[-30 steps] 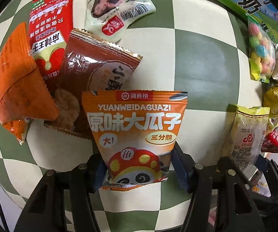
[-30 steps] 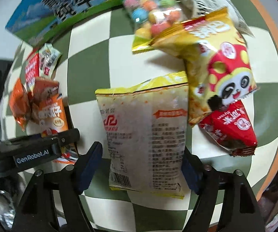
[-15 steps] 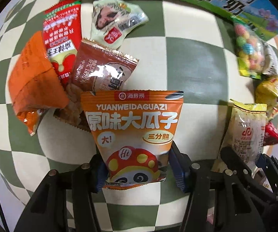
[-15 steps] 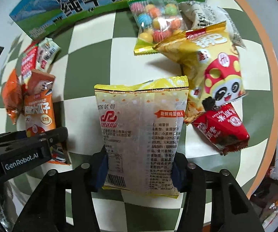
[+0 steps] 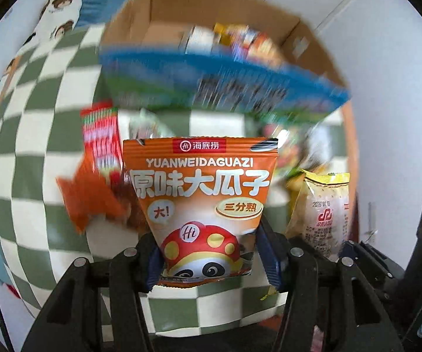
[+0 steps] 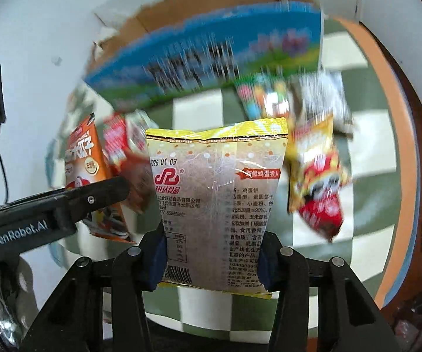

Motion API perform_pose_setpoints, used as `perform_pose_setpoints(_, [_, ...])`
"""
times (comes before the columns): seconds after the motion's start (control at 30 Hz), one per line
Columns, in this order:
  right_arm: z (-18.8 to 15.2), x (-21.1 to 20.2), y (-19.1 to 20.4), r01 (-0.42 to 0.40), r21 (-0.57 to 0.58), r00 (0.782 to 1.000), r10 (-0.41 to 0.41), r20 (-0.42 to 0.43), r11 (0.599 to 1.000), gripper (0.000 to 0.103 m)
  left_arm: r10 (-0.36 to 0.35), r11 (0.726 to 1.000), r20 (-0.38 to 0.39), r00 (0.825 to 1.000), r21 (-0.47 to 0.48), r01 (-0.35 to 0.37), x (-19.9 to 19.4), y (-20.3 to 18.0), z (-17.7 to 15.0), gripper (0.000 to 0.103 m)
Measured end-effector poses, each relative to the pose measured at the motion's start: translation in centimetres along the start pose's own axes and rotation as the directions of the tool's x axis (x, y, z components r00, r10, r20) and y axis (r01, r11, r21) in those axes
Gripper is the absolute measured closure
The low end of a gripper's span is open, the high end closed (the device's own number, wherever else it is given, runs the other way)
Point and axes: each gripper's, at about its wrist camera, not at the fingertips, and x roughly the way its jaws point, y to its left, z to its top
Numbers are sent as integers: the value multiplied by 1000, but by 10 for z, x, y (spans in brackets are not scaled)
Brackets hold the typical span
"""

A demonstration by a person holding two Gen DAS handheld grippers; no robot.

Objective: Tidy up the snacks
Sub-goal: 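Carry both bags into the cardboard box and open both tools to release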

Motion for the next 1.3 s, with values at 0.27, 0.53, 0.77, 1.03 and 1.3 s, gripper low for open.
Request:
perform_pose_setpoints(0.27, [132,-55,16,-21,-22,980,25,195,1000,52,-28,999,83,996,37,25,-39,-15,114,50])
perform_pose_setpoints(0.53, [286,3,3,40,15,992,-42,122,999,52,34,999,-27,999,-8,-34,11,27,231,50])
perform_pose_setpoints(0.77, [364,72,-17,130,18,991,-130,-14,991,52,95,993,-129,987,-55,-102,70,65,300,50])
perform_pose_setpoints(1.03, [402,134,-42,125,102,984,-111,-136,987,10,121,988,-208,971,-71,-138,105,78,335,42])
perform_pose_setpoints(1.3, [381,147,-42,155,62,974,-141,-178,986,7,113,991,-237,965,-42,-127,121,70,317,9])
